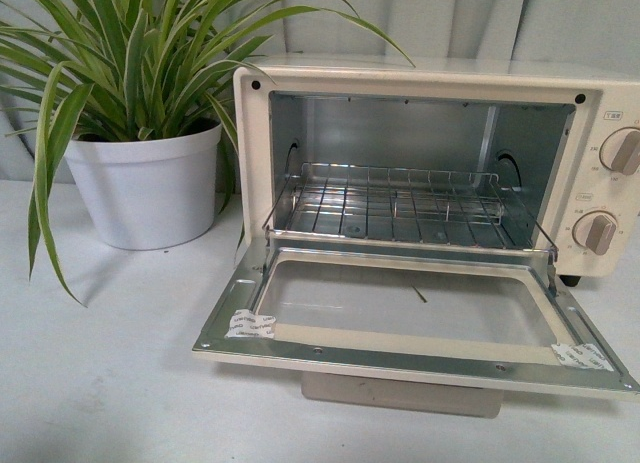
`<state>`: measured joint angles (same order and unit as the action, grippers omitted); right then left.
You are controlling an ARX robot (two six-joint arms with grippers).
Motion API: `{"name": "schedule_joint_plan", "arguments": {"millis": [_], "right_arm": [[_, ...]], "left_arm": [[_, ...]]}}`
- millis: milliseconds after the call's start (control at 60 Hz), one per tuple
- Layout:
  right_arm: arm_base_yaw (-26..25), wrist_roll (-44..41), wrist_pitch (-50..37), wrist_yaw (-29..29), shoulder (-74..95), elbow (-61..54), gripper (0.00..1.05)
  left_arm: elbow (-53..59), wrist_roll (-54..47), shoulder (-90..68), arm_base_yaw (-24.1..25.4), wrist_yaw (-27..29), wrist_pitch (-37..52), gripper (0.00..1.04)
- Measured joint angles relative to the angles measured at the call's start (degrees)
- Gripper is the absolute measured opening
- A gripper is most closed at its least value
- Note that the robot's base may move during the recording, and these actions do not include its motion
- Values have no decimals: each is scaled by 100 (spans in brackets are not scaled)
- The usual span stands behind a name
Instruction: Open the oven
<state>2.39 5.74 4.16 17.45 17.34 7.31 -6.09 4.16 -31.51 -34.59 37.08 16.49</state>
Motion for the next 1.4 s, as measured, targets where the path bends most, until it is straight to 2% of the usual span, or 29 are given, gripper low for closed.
{"name": "schedule_joint_plan", "arguments": {"millis": [83, 350, 383, 400, 450, 533, 650, 717, 733, 783, 833, 867, 950, 1000, 1050, 1117, 1400], "right_arm": [[-96, 125, -20, 164, -291, -168, 95], [-138, 236, -26, 192, -409, -212, 95], [-24, 166, -151, -175, -581, -284, 93], [63, 81, -273, -623, -726, -387, 89], [24, -166, -358, -1285, -1252, -632, 80], [-186, -382, -413, -1753, -1668, -675, 66], [-234, -490, -409, -1742, -1711, -688, 45], [-236, -529, -407, -1740, -1711, -688, 27], [-236, -529, -407, -1740, -1711, -688, 25], [-236, -535, -407, -1740, -1711, -688, 14], [-236, -538, -407, -1742, -1711, -688, 2], [-236, -553, -407, -1742, -1711, -688, 1], [-236, -555, -407, -1742, -1711, -688, 1], [-236, -555, -407, -1742, -1711, -688, 1], [-236, -555, -407, -1742, -1711, -688, 1], [-236, -555, -407, -1742, -1711, -688, 1], [-236, -555, -407, -1742, -1711, -688, 1]], "left_arm": [[28, 0, 50, 24, 2, 68, 98], [33, -2, 68, 39, -4, 85, 98], [131, -107, 116, 125, -190, 385, 93], [186, -138, 146, 181, -391, 527, 90], [319, -216, 313, 367, -721, 702, 83], [455, -280, 660, 765, -1110, 643, 68], [542, -326, 1128, 1296, -1644, 352, 47], [542, -345, 1517, 1690, -2013, -7, 29], [542, -350, 1598, 1779, -2098, -83, 24], [542, -354, 1722, 1934, -2249, -210, 16], [542, -356, 1886, 2149, -2452, -378, 4], [542, -369, 2006, 2288, -2588, -496, 4], [542, -374, 2820, 2433, -2717, -1458, 4], [542, -372, 3036, 2610, -2968, -1558, 4], [542, -378, 3106, 3086, -3543, -1637, 4], [542, -376, 3121, 3386, -3613, -1648, 4], [542, -376, 3128, 3434, -3687, -1648, 4]]}}
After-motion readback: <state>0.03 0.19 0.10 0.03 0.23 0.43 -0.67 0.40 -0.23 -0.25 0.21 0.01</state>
